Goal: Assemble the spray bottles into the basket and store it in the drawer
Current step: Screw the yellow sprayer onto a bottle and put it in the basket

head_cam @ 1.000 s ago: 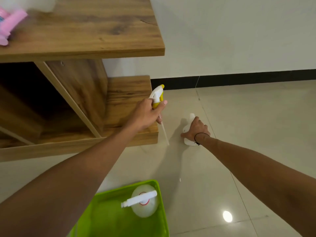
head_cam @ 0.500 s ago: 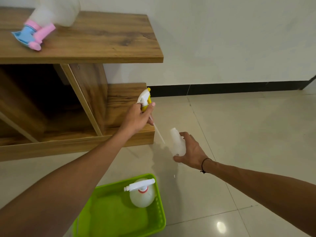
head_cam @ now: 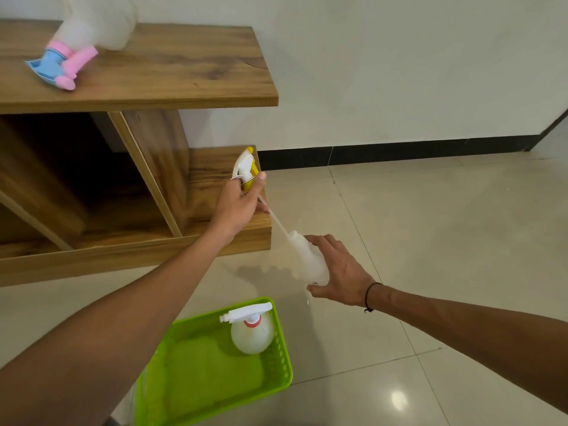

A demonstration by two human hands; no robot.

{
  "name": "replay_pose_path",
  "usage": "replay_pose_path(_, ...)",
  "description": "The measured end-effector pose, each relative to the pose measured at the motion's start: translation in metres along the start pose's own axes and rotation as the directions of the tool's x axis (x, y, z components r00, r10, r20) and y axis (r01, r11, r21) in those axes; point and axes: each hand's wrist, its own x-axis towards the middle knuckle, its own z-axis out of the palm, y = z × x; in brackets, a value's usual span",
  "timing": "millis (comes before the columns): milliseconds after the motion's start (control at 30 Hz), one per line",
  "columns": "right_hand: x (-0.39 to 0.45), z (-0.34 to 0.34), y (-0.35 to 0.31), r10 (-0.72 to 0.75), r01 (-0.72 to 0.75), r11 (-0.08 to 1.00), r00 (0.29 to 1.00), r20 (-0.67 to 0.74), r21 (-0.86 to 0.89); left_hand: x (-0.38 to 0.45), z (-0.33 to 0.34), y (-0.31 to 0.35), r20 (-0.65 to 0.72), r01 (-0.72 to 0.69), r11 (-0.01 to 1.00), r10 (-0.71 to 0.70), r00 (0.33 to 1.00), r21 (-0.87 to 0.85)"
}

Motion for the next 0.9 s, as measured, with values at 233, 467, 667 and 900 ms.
replay_pose_path(233, -0.001, -0.002, -0.007, -0.053, 0.052, 0.998, 0.998, -0.035, -0.023, -0.01, -0.006, -0.002, -0.032, -0.042, 0.998, 0.041, 0.999, -0.041)
replay_pose_path(467, -0.013, -0.001, -0.002, -0.042, 0.04, 0.998, 0.999, -0.029, -0.055, -0.013, -0.013, -0.003, -0.107, -0.028, 0.987, 0.01, 0.994, -0.161)
replay_pose_path(667, -0.01, 0.003, -0.006, -0.089, 0.087, 0.995, 0.995, -0.039, -0.044, -0.016, -0.013, -0.004, -0.082, 0.0, 0.979, -0.017, 0.996, -0.206)
replay_pose_path(900, 0.01, -0.001, -0.024, -0.155, 0.155, 0.988, 0.983, -0.104, -0.002, -0.032, 0.001, -0.015, 0.017, 0.009, 0.987, -0.006, 1.0, -0.158)
